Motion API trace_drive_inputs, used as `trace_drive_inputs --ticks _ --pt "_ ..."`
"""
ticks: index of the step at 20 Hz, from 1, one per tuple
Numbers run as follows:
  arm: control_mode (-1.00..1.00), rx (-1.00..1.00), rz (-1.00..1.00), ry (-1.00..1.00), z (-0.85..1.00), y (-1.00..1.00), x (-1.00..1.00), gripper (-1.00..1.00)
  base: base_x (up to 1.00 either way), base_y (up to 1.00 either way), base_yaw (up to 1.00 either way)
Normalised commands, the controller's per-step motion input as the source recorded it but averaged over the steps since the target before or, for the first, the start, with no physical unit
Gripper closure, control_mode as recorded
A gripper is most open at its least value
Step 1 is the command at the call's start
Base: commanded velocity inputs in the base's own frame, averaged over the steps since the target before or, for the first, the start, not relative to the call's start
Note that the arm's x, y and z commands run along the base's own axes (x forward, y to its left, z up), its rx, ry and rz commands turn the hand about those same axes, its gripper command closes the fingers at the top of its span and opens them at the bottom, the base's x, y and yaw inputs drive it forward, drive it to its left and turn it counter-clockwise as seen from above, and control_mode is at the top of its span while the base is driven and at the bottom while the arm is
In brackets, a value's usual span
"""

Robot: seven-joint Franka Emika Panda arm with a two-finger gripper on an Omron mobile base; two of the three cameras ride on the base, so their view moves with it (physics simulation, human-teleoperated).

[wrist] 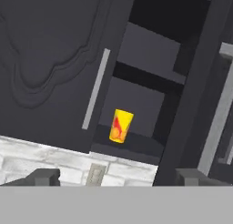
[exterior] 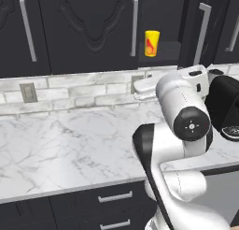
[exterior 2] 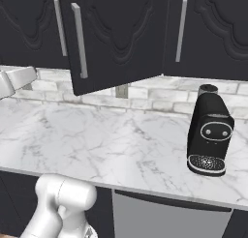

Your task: Open the cabinet directly in front. Then move the beer and the cup to the dining counter with the candle on it.

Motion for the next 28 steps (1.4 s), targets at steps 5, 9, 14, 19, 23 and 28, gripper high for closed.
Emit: trace_drive_inputs --ticks 5,9,14,19,23,28 --pt "-1.00 -0.05 -0.18 0.10 -0.01 0.19 0.87 -1.00 0.00 0.00 0.00" --pt "-1.00 -0.02 -0.12 0.10 -0.16 0.00 1.00 -1.00 0.00 0.00 0.00" --pt "-1.00 -0.04 -0.03 0.07 -0.34 0.00 1.00 -1.00 0.00 0.00 0.00" --pt "-1.00 -0.02 -0.11 0.08 -0.26 -0.33 0.93 -1.00 0.00 0.00 0.00" --pt "-1.00 0.00 -0.21 0.05 -0.10 -0.94 0.45 -1.00 0.00 0.00 0.00" --pt "-1.00 0.00 -0.23 0.01 0.00 -1.00 -0.06 -1.00 0.00 0.00 0.00"
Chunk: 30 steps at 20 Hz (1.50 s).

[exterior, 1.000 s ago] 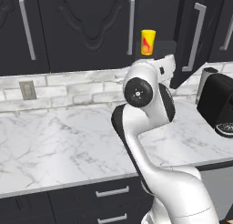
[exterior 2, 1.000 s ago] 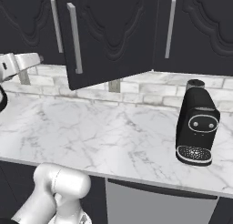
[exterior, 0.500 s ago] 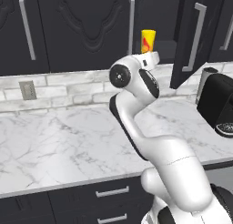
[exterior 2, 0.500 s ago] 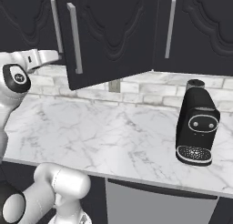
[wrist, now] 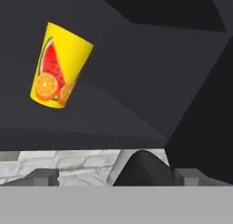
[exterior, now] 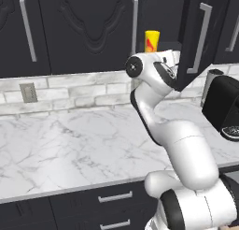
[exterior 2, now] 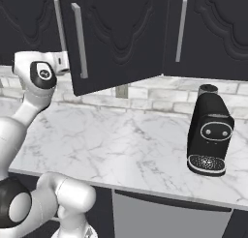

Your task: Open the cabinet directly in front. Then move the beer and the cup to the dining counter with the candle on it.

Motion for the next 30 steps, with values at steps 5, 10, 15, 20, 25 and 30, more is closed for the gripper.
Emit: trace_drive_inputs --ticks 5,10,15,20,25,30 --pt "-1.00 0.04 -0.32 0.00 0.00 -1.00 -0.66 -1.00 0.00 0.00 0.00" --pt "-1.00 0.05 -0.35 0.00 0.00 -1.00 -0.72 -1.00 0.00 0.00 0.00" --pt "-1.00 0.01 -0.31 0.06 -0.16 -1.00 0.42 -1.00 0.00 0.00 0.00" --pt "-1.00 0.16 0.04 0.00 -0.13 -1.00 1.00 -1.00 0.00 0.00 0.00" --pt "-1.00 0.13 0.07 -0.01 -0.01 -0.60 0.41 -1.00 0.00 0.00 0.00" --pt "-1.00 -0.09 0.25 0.00 -0.35 0.73 -0.76 -1.00 0.00 0.00 0.00"
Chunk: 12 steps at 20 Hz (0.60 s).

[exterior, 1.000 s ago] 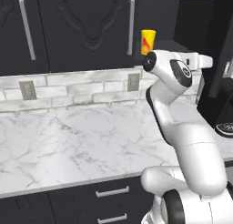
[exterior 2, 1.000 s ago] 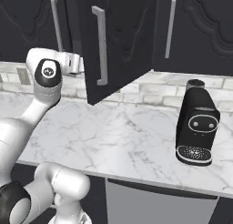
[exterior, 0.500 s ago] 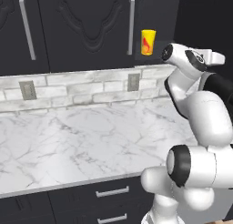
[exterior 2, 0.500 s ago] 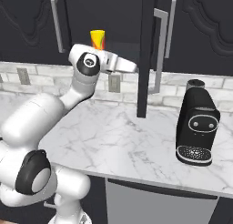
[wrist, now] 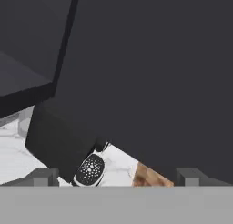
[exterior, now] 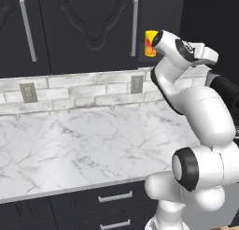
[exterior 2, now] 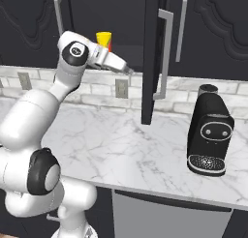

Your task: Open the cabinet directly in front. Then move the beer and the cup to the dining counter with the candle on it.

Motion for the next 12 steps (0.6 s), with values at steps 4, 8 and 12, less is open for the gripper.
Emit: trace_drive_inputs --ticks 4,8,12 --pt "-1.00 -0.14 0.53 0.01 -0.38 1.00 -0.71 -1.00 0.00 0.00 0.00" --pt "-1.00 -0.09 0.66 0.00 0.00 1.00 -0.20 -1.00 0.00 0.00 0.00" --pt "-1.00 -0.02 0.57 -0.18 0.12 0.63 -0.33 -1.00 0.00 0.00 0.00"
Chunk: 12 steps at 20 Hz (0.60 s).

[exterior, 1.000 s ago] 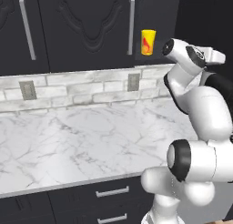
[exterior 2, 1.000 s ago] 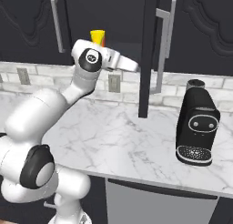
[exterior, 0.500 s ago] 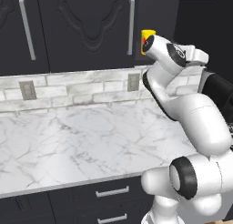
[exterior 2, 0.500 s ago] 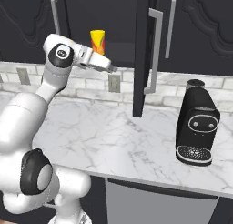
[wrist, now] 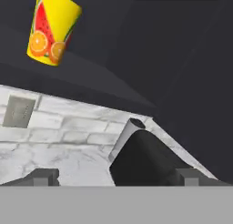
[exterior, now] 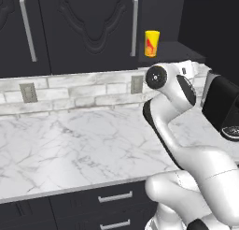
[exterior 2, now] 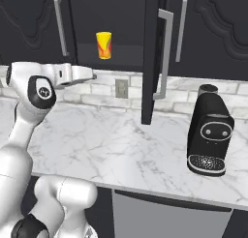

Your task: Open the cabinet directly in front. Then move the beer and the cup to the dining counter with the candle on it.

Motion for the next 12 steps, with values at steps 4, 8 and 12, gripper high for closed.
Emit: trace_drive_inputs --ticks 4,8,12 --pt "-1.00 0.20 0.44 -0.34 0.09 0.07 -0.65 -1.00 0.00 0.00 0.00" --pt "-1.00 0.28 0.31 -0.34 0.00 -0.13 -0.43 -1.00 0.00 0.00 0.00" --pt "-1.00 0.05 0.02 -0.09 0.02 0.04 -0.09 -1.00 0.00 0.00 0.00"
